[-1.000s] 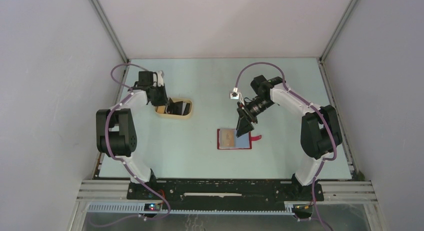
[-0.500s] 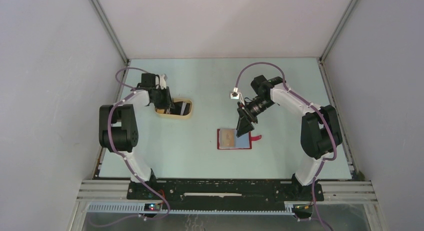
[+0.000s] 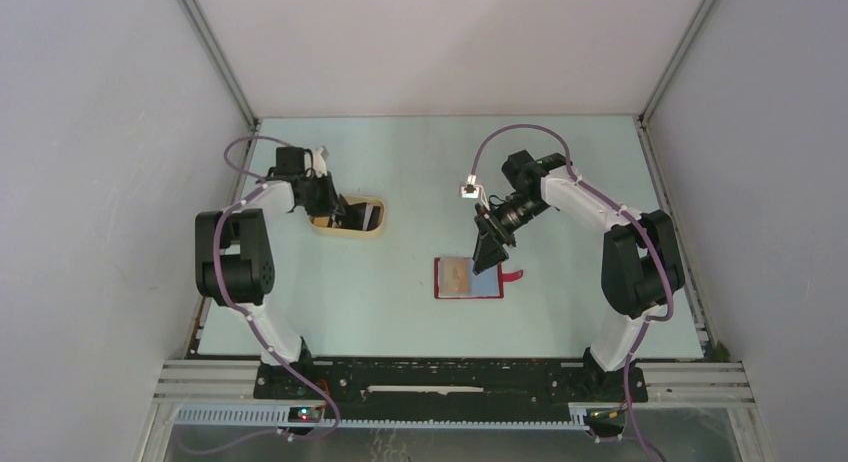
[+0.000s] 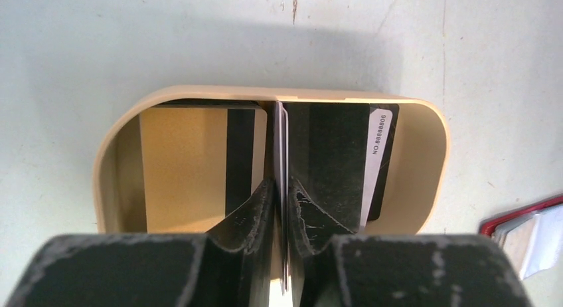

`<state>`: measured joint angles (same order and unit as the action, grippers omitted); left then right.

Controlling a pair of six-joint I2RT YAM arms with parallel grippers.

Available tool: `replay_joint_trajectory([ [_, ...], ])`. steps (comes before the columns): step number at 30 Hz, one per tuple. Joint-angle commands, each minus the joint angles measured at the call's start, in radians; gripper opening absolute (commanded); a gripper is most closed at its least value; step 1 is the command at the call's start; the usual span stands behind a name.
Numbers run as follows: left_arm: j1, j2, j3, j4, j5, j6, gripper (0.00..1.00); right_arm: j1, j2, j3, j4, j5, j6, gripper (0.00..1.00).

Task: Put the credit cards into the card holder
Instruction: Pick up the credit card from the storage box.

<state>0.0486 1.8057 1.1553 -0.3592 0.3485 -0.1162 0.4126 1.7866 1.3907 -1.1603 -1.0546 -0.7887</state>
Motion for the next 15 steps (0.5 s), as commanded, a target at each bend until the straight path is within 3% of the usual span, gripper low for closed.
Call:
replay_joint_trajectory([
  [1, 0.038, -0.076, -0.047, 0.081, 0.07, -0.036, 0.16, -0.006, -0.012, 0.036, -0.014, -0.025, -0.03, 0.7],
  [8, 0.068, -0.081, -0.079, 0.126, 0.137, -0.057, 0.12, -0.006, -0.01, 0.036, -0.013, -0.028, -0.031, 0.7],
  [15, 0.081, -0.081, -0.095, 0.149, 0.169, -0.066, 0.18, -0.005, -0.005, 0.036, -0.014, -0.028, -0.031, 0.7],
])
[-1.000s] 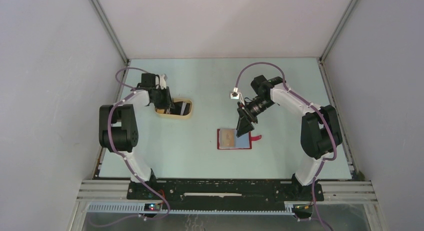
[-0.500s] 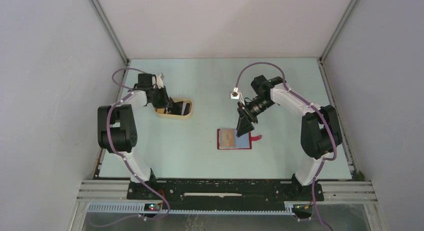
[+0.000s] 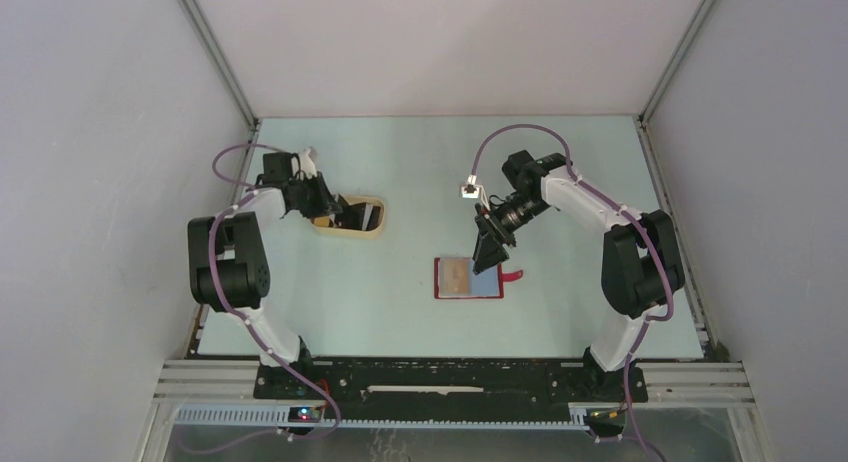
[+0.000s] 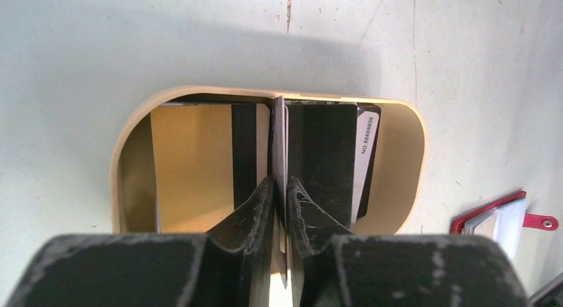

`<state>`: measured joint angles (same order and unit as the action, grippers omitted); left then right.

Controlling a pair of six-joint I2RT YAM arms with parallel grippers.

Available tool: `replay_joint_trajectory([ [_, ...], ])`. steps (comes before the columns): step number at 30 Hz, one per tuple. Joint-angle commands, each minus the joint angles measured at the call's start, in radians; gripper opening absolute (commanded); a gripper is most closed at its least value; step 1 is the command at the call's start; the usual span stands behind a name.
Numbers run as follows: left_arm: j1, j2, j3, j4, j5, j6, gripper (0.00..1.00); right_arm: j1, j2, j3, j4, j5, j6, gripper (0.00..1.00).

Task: Put the credit cards into the card holder
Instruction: Pick up the credit card from the storage box.

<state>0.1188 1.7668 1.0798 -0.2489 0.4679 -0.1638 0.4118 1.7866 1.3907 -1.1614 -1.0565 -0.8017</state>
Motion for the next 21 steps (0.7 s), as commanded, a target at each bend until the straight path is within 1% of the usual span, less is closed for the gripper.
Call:
replay_joint_trajectory([
  [1, 0.012, -0.04, -0.019, 0.039, 0.055, -0.019, 0.18, -0.004, -0.005, 0.036, -0.012, -0.025, -0.019, 0.7],
  [6, 0.017, -0.03, -0.021, 0.042, 0.067, -0.021, 0.18, -0.005, -0.006, 0.036, -0.014, -0.025, -0.019, 0.7],
  [13, 0.034, -0.07, -0.052, 0.072, 0.061, -0.037, 0.17, -0.005, -0.006, 0.036, -0.018, -0.026, -0.021, 0.7],
  [21, 0.044, -0.073, -0.065, 0.08, 0.07, -0.039, 0.17, -0.005, -0.006, 0.036, -0.019, -0.025, -0.022, 0.7],
])
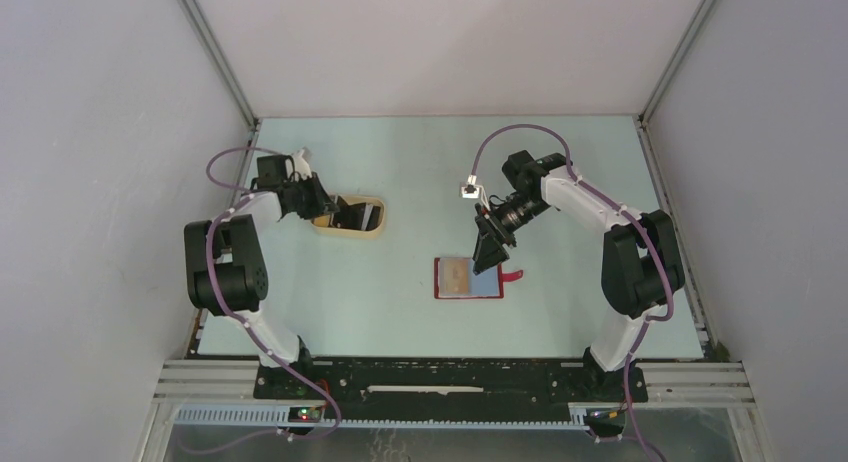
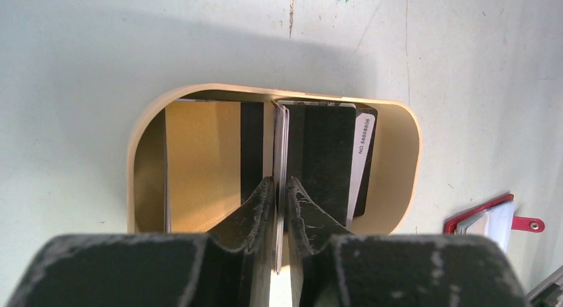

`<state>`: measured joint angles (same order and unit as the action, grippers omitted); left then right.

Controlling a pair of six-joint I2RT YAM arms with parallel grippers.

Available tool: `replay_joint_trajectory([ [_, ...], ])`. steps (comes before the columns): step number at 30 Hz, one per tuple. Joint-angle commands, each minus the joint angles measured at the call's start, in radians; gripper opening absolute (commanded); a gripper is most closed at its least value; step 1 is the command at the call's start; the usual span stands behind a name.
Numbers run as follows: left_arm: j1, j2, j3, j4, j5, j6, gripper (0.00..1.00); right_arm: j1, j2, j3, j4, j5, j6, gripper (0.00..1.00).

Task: Put the credit cards into the card holder
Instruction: Pick up the credit card from the storage box.

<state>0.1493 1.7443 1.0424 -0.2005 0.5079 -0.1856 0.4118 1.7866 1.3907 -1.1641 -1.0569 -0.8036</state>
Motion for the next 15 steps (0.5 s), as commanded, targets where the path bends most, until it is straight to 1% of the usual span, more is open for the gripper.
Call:
replay_joint_trajectory([
  [1, 0.015, -0.049, -0.03, 0.032, 0.032, -0.018, 0.17, -0.005, -0.006, 0.036, -0.017, -0.026, -0.02, 0.7],
  [3, 0.019, -0.048, -0.031, 0.035, 0.036, -0.019, 0.15, -0.005, -0.006, 0.036, -0.017, -0.025, -0.02, 0.7],
  [6, 0.024, -0.045, -0.035, 0.04, 0.042, -0.021, 0.09, -0.005, -0.006, 0.036, -0.016, -0.026, -0.02, 0.7],
  [15, 0.036, -0.061, -0.05, 0.065, 0.063, -0.036, 0.09, -0.005, -0.005, 0.036, -0.016, -0.025, -0.02, 0.7],
])
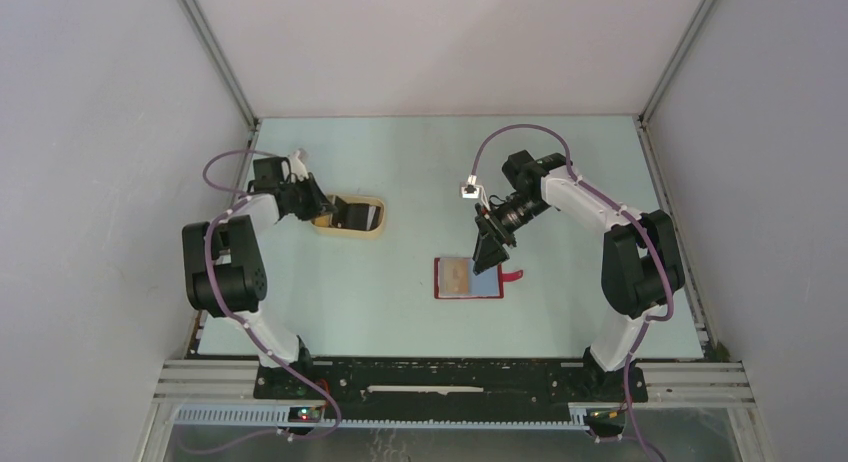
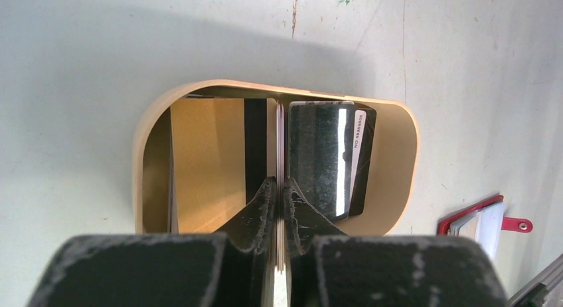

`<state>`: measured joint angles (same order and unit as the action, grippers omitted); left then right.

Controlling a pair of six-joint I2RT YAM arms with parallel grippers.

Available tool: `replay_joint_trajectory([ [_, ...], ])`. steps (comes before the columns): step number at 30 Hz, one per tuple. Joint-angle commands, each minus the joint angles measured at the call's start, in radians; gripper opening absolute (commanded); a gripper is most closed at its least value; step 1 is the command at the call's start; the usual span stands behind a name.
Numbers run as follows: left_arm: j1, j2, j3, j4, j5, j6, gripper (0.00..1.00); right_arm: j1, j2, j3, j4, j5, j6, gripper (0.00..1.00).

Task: Put the credit cards into the card holder
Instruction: Pick up the credit card from the storage box.

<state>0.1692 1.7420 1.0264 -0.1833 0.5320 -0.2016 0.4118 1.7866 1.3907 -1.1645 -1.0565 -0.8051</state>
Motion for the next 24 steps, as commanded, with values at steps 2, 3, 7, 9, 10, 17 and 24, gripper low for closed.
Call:
replay_joint_trajectory([
  [2, 0.021, -0.059, -0.042, 0.064, 0.063, -0.029, 0.09, -0.005, -0.006, 0.036, -0.016, -0.026, -0.019, 0.7],
  [3, 0.025, -0.059, -0.046, 0.074, 0.076, -0.035, 0.09, -0.005, -0.006, 0.036, -0.016, -0.026, -0.02, 0.7],
  [7, 0.043, -0.058, -0.071, 0.114, 0.115, -0.058, 0.09, -0.005, -0.006, 0.036, -0.018, -0.027, -0.02, 0.7],
  [9, 0.05, -0.053, -0.074, 0.122, 0.123, -0.061, 0.1, -0.005, -0.006, 0.036, -0.018, -0.027, -0.02, 0.7],
  [10, 0.048, -0.046, -0.072, 0.121, 0.128, -0.061, 0.13, -0.005, -0.005, 0.036, -0.017, -0.027, -0.021, 0.7],
  [17, 0.033, 0.026, -0.022, 0.073, 0.125, -0.047, 0.34, -0.004, -0.004, 0.036, -0.017, -0.028, -0.022, 0.7],
  [24, -0.022, 0.069, 0.05, -0.023, 0.049, -0.013, 0.4, -0.002, -0.003, 0.036, -0.019, -0.027, -0.025, 0.7],
])
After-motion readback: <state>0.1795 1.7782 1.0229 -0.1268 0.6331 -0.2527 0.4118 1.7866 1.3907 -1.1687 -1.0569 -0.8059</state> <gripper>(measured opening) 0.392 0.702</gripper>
